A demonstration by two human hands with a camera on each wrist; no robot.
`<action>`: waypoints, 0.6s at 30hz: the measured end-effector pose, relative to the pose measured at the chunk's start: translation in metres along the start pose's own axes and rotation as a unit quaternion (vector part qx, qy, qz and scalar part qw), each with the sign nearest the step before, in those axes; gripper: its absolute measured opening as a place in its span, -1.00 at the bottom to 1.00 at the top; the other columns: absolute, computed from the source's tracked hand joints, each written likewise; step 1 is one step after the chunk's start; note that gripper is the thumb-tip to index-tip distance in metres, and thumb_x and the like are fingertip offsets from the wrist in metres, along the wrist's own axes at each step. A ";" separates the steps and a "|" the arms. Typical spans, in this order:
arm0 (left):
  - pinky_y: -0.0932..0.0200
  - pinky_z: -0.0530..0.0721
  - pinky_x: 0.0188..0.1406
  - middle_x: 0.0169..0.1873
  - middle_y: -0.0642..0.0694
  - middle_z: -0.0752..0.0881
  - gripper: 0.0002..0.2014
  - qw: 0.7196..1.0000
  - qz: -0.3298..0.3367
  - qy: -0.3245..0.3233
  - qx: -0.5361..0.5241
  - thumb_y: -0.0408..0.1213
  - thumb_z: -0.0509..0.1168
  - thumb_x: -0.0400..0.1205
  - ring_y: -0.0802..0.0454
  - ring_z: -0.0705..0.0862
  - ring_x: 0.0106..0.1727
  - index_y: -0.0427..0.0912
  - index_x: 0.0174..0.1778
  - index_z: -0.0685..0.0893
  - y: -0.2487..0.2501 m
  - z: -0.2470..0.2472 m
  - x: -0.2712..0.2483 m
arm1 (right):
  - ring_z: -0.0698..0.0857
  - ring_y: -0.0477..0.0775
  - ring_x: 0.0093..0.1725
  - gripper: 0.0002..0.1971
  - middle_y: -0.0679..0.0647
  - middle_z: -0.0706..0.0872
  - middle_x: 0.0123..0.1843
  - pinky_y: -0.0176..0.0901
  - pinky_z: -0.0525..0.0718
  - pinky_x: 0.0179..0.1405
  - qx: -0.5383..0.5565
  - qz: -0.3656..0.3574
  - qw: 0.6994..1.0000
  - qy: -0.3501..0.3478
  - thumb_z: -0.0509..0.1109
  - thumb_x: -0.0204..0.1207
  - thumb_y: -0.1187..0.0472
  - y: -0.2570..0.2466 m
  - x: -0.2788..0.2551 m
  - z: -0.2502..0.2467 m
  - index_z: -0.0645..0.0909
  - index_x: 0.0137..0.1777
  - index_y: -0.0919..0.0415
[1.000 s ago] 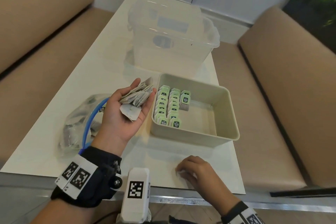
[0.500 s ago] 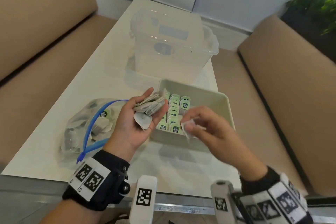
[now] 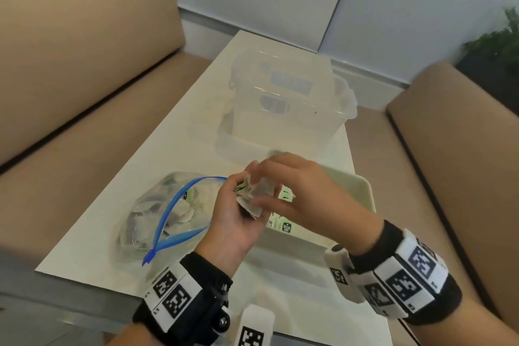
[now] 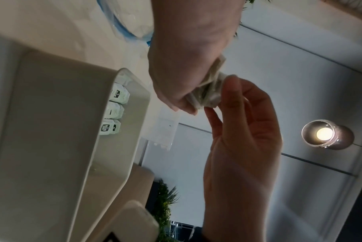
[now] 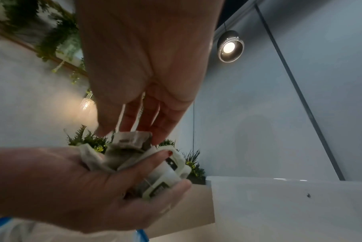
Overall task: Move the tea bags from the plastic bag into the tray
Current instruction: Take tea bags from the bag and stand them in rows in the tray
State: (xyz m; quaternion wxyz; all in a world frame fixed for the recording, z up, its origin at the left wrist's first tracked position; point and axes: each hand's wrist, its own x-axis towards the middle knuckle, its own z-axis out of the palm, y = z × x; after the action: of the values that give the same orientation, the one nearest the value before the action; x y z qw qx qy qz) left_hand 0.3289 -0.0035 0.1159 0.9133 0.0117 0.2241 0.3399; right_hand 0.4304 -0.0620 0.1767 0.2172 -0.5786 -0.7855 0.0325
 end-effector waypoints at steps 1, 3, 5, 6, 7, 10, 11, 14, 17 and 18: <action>0.28 0.70 -0.51 -0.42 -0.14 0.72 -0.87 1.000 0.007 0.006 -0.003 -0.33 0.15 0.63 0.01 0.74 -0.46 -0.22 -0.10 0.60 0.001 0.000 0.001 | 0.63 0.00 0.01 -0.74 -0.02 0.70 0.04 -0.11 0.62 -0.02 -0.005 -0.018 1.000 -0.002 0.48 0.46 0.10 0.002 -0.002 0.002 0.65 0.10 0.16; 0.31 0.70 -0.48 -0.47 -0.10 0.70 -0.85 1.000 0.017 0.002 -0.002 -0.33 0.13 0.63 0.05 0.72 -0.50 -0.21 -0.15 0.60 0.003 0.000 0.002 | 0.65 0.03 0.08 -0.67 0.04 0.69 0.13 -0.12 0.65 0.02 -0.028 -0.052 0.998 -0.008 0.49 0.43 0.18 0.004 -0.003 0.007 0.64 0.19 0.19; 0.34 0.65 -0.54 -0.53 -0.10 0.67 -0.82 1.000 0.016 0.000 0.012 -0.34 0.12 0.62 0.06 0.69 -0.54 -0.22 -0.24 0.58 0.003 0.002 0.001 | 0.67 0.10 0.09 -0.62 0.09 0.65 0.20 -0.03 0.70 -0.06 -0.058 -0.065 0.996 -0.006 0.44 0.39 0.29 0.005 -0.003 0.009 0.62 0.24 0.18; 0.35 0.63 -0.58 -0.54 -0.11 0.66 -0.82 1.000 0.013 -0.001 0.018 -0.34 0.11 0.62 0.06 0.69 -0.55 -0.23 -0.24 0.58 0.004 0.003 0.000 | 0.68 0.12 0.04 -0.61 0.12 0.63 0.20 0.01 0.72 -0.14 -0.067 -0.063 0.996 0.000 0.42 0.37 0.32 0.006 -0.002 0.009 0.62 0.24 0.18; 0.35 0.62 -0.60 -0.54 -0.12 0.67 -0.82 1.000 0.011 -0.003 0.018 -0.35 0.10 0.62 0.05 0.70 -0.55 -0.24 -0.23 0.58 0.004 0.004 -0.001 | 0.69 0.13 -0.02 -0.61 0.12 0.61 0.19 0.03 0.72 -0.23 -0.071 -0.060 0.996 0.006 0.42 0.37 0.33 0.007 -0.002 0.008 0.61 0.22 0.16; 0.34 0.64 -0.58 -0.57 -0.13 0.64 -0.86 1.000 0.012 0.008 0.010 -0.37 0.11 0.61 0.04 0.67 -0.58 -0.23 -0.20 0.56 0.005 0.005 0.000 | 0.67 0.14 -0.18 -0.78 0.05 0.57 0.13 0.05 0.70 -0.33 -0.053 -0.056 0.997 0.008 0.36 0.51 0.22 0.010 -0.002 0.004 0.56 0.15 0.14; 0.34 0.63 -0.59 -0.58 -0.13 0.64 -0.86 1.000 0.012 0.009 0.004 -0.38 0.12 0.61 0.04 0.65 -0.60 -0.23 -0.21 0.56 0.005 0.005 0.001 | 0.67 0.14 -0.19 -0.83 0.04 0.59 0.11 0.04 0.69 -0.32 -0.051 -0.056 0.997 0.011 0.33 0.55 0.18 0.011 -0.001 0.002 0.58 0.10 0.17; 0.28 0.67 -0.56 -0.53 -0.18 0.67 -0.87 1.000 0.005 -0.002 -0.023 -0.38 0.14 0.61 -0.01 0.70 -0.55 -0.26 -0.17 0.58 0.004 0.006 0.003 | 0.71 0.06 -0.08 -0.89 0.04 0.67 0.09 -0.09 0.68 -0.16 -0.038 -0.043 0.998 0.037 0.38 0.54 0.17 0.013 0.002 -0.006 0.67 -0.03 0.20; -0.03 0.82 -0.23 -0.23 -0.32 0.76 -0.79 1.000 0.006 -0.008 -0.021 -0.38 0.19 0.60 -0.16 0.80 -0.22 -0.33 0.09 0.62 0.004 0.003 0.006 | 0.72 -0.09 0.01 -0.86 -0.01 0.74 0.05 -0.21 0.67 0.04 0.046 0.005 0.997 0.060 0.43 0.51 0.11 0.013 0.012 -0.027 0.70 -0.07 0.18; -0.14 0.79 -0.09 -0.08 -0.37 0.76 -0.74 1.000 0.005 -0.005 -0.021 -0.37 0.20 0.61 -0.22 0.78 -0.06 -0.34 0.18 0.62 0.005 0.001 0.008 | 0.73 -0.12 -0.01 -0.87 -0.02 0.77 0.00 -0.19 0.69 0.05 0.087 0.038 0.994 0.054 0.45 0.51 0.14 0.013 0.016 -0.037 0.69 -0.07 0.19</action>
State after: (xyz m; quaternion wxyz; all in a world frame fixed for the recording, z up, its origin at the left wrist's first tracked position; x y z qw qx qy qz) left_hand 0.3310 0.0053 0.1145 0.9127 -0.0046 0.2126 0.3489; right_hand 0.4525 -0.0502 0.2105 0.3072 -0.5882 -0.7441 0.0775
